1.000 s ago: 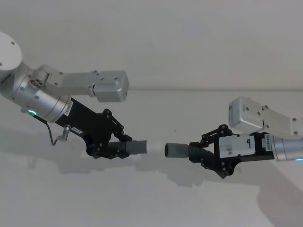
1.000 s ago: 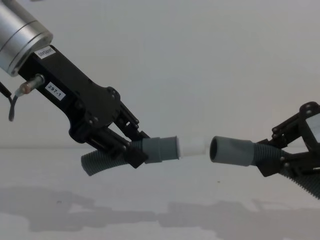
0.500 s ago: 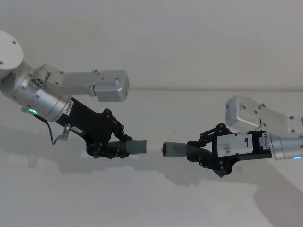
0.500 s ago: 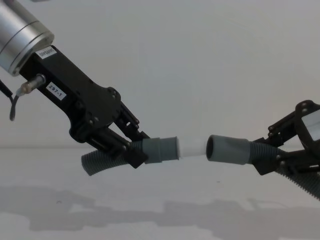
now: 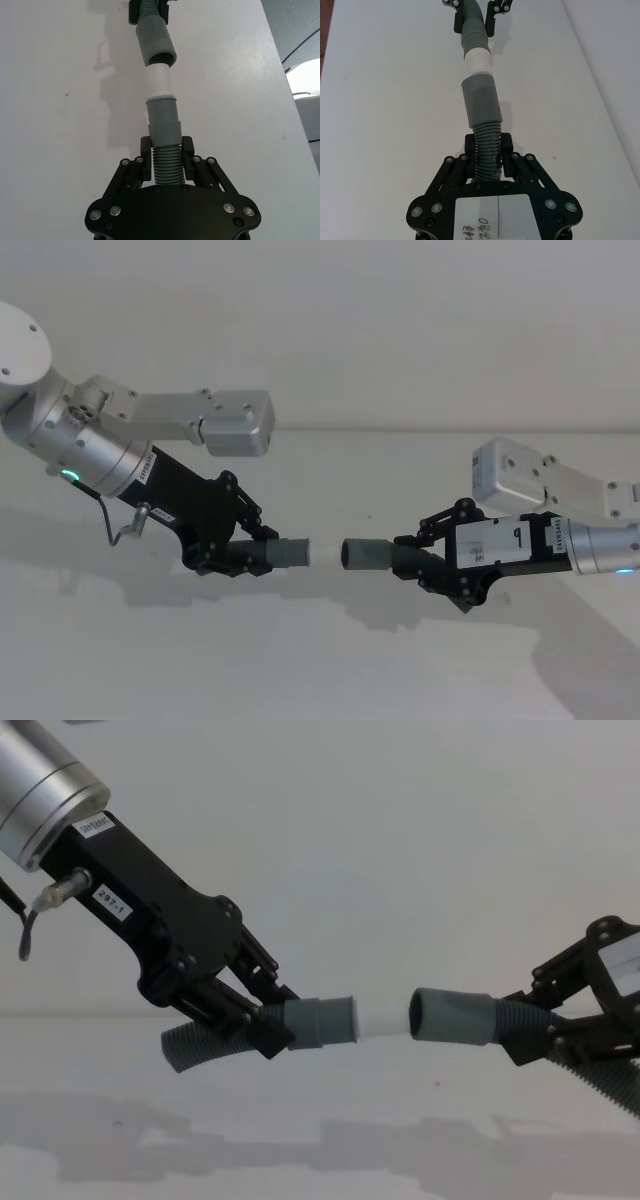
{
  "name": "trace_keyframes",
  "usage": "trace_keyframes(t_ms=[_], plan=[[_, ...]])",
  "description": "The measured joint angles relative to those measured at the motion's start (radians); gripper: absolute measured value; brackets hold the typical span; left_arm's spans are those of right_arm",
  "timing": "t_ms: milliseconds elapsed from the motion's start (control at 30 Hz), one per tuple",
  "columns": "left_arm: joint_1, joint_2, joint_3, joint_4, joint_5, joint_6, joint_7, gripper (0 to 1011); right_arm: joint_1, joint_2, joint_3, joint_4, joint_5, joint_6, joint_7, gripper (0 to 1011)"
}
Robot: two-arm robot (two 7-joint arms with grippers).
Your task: Use both hands to pick up one end of the pipe from the table, align the ends, and insert them.
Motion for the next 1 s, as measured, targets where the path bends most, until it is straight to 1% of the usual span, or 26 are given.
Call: trace_keyframes(t_ms=[233,567,1000], plan=[[-0.003,0.002,0.004,-0.002,0.0,0.003,0.001,343,0.006,0.0,-0.007,-0.002,-0.002,0.004,0.001,283],[-0.005,0.005,0.005,-0.014,0.005,0.011,0.011,343,0.016,0.002,-0.021,-0.011,-0.017,0.012,0.008,283],[-0.009,0.014,0.001,-0.049,0.025,0.029,0.028,343,0.022,0.006,-0.028,-0.029,-0.037,0.058,-0.001,283]])
